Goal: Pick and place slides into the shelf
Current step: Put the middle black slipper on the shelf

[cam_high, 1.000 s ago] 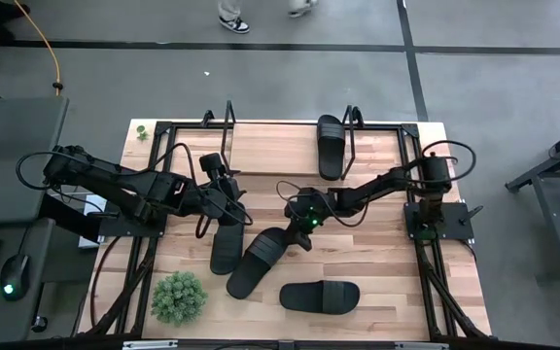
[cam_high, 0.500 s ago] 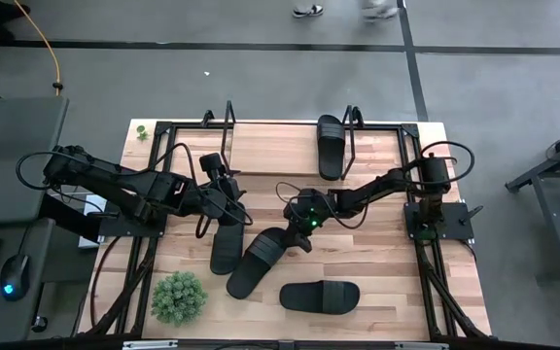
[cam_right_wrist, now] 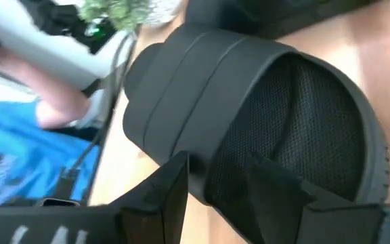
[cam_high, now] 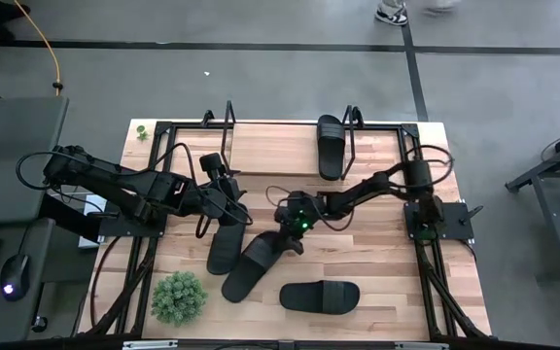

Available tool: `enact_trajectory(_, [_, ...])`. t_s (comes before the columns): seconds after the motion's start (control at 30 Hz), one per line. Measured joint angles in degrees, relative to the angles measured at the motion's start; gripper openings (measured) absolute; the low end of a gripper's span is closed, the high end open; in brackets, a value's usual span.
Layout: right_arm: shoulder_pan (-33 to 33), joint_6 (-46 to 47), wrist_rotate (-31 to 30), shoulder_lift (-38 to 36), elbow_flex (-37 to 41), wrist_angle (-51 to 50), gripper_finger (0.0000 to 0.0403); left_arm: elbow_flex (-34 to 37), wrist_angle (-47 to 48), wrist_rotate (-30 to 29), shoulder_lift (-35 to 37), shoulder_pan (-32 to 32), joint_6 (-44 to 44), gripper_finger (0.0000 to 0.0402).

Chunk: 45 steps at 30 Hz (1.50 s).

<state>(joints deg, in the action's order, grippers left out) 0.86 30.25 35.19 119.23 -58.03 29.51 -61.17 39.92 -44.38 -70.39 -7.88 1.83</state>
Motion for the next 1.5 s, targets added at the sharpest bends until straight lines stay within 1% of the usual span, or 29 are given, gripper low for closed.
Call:
enact_trajectory(0.07, [0.0, 0.2, 2.1, 2.0, -2.7, -0.4, 0.0140, 0.0, 0.0, 0.0, 0.0, 0.0, 0.0, 0.0246])
enact_trajectory(0.2, [0.1, -0.1, 3.1, 4.3, -6.1, -0.6, 0.0140, 0.0, 0.0, 0.0, 0.0, 0.0, 0.0, 0.0246])
enact_trajectory(0.43, [0.3, 0.7, 6.9, 4.4, -6.6, -0.8, 0.0140, 0.0, 0.2, 0.0, 0.0, 0.0, 0.0, 0.0246])
enact_trajectory(0.67, [2.3, 0.7, 7.1, 4.5, -6.6, 0.2, 0.0140, 0.0, 0.1, 0.0, 0.0, 0.0, 0.0, 0.0246])
enact_trajectory(0.77, [2.6, 0.1, 5.3, 4.6, -6.5, 0.8, 0.0140, 0.0, 0.1, 0.0, 0.0, 0.0, 0.0, 0.0246])
enact_trajectory(1.13, [2.5, -0.9, 2.3, 4.6, -6.5, 1.1, 0.0138, 0.0, 0.1, 0.0, 0.0, 0.0, 0.0, 0.0246])
enact_trajectory(1.2, [2.5, -1.4, 2.2, 4.6, -6.5, 1.2, 0.0132, 0.0, 0.0, 0.0, 0.0, 0.0, 0.0, 0.0246])
enact_trajectory(1.3, [2.3, -2.2, 2.2, 4.6, -6.5, 1.2, 0.0111, 0.0, 0.0, 0.0, 0.0, 0.0, 0.0, 0.0246])
enact_trajectory(1.4, [2.0, -2.5, 2.3, 4.6, -6.5, 1.3, 0.0077, 0.0, 0.0, 0.0, 0.0, 0.0, 0.0, 0.0246])
enact_trajectory(1.5, [1.8, -4.4, 2.3, 4.5, -6.5, 1.4, 0.0035, 0.0, 0.0, 0.0, 0.0, 0.0, 0.0, 0.0246])
